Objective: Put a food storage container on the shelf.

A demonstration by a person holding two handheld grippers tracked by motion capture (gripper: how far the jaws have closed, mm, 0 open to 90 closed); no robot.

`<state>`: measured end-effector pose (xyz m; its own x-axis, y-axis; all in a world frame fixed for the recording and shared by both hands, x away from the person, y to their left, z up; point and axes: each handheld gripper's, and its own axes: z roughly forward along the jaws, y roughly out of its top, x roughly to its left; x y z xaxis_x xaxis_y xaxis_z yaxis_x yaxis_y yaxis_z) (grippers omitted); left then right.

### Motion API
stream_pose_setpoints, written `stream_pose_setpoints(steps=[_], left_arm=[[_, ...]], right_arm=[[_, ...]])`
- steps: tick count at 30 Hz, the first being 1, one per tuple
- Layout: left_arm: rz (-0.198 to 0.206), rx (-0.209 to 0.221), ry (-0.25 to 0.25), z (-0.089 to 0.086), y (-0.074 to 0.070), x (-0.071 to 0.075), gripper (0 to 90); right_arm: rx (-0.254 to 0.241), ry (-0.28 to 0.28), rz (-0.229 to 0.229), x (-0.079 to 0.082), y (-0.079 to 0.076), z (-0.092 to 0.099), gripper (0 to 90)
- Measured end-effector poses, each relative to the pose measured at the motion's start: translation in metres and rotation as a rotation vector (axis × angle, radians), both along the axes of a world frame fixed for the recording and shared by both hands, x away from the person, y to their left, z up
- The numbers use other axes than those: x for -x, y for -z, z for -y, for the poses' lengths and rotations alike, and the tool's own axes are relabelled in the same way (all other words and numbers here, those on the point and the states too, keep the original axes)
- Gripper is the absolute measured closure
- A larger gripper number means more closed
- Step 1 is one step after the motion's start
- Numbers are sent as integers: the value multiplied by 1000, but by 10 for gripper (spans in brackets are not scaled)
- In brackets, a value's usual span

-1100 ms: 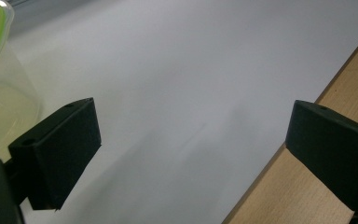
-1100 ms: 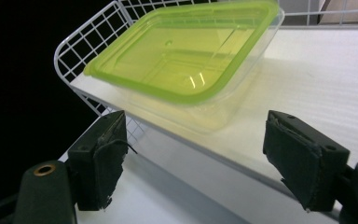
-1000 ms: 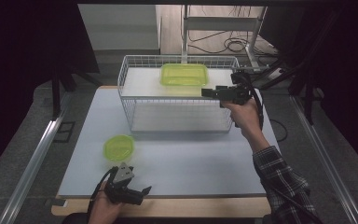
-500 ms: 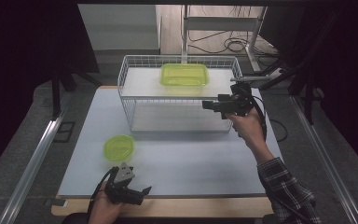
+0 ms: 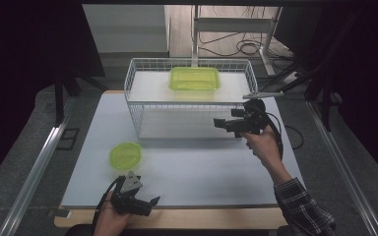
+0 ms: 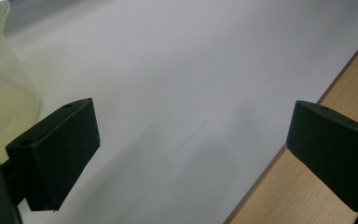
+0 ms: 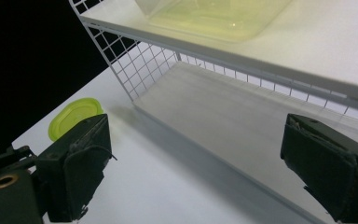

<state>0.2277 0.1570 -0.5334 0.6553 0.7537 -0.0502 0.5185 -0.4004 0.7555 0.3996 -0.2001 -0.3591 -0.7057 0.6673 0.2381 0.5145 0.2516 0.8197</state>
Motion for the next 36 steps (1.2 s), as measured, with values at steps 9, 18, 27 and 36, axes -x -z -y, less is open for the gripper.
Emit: stream_pose_setpoints(steps=[9, 18, 27, 36], left_arm=[[-5, -8, 3, 1, 1, 0, 22], [-8, -7, 2, 1, 1, 0, 22], [-9, -9, 1, 1, 1, 0, 22], [-9, -12, 0, 1, 1, 0, 22]], right_arm=[[40, -26, 4, 14, 18, 4, 54], [59, -41, -12, 29, 37, 7, 47], [88, -28, -5, 44, 55, 9, 39], [122, -16, -4, 58, 73, 14, 39]])
